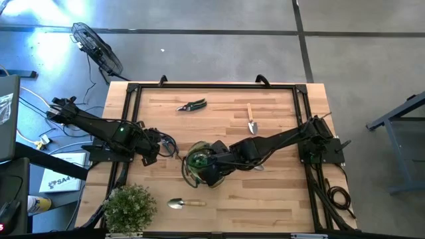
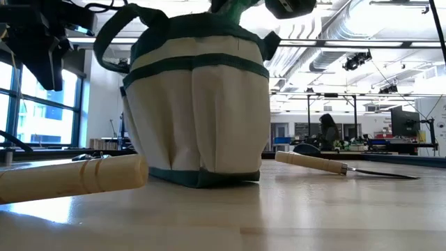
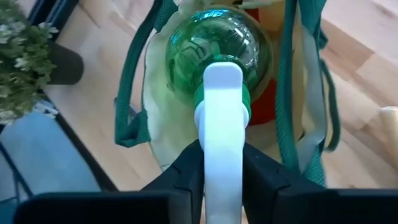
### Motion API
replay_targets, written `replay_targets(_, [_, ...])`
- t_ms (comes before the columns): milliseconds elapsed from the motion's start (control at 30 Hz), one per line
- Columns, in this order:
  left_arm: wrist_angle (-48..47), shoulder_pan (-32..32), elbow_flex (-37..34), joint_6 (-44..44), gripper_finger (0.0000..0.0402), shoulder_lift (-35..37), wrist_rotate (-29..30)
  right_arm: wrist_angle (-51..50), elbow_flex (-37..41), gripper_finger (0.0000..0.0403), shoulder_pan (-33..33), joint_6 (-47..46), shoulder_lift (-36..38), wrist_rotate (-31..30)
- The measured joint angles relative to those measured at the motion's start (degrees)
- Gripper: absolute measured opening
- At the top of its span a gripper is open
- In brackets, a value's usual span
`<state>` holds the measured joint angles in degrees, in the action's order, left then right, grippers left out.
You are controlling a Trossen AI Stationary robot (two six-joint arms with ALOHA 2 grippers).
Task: Pick & Place Garden tools in Gardening bag
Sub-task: Put the spray bottle into the gardening bag
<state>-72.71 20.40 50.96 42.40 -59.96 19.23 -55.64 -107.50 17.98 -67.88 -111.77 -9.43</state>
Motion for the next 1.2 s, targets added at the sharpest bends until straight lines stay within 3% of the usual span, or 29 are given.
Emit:
replay_targets(733, [0.0, 0.0, 0.0, 0.4, 0.0203, 0.0, -0.1, 8.0, 0.0, 0.0148, -2.1, 2.9, -0.9, 1.1])
replay_targets(1033, [0.1, 0.0, 0.0, 0.4, 0.0203, 0.0, -0.3, 8.0, 0.1, 0.0148, -2.8, 2.7, -9.0, 12.8])
replay_targets(1200, [0.2, 0.0, 0.0, 0.4, 0.0203, 0.0, -0.2, 8.5, -0.1, 0.0148, -2.8, 3.1, -10.3, 14.5])
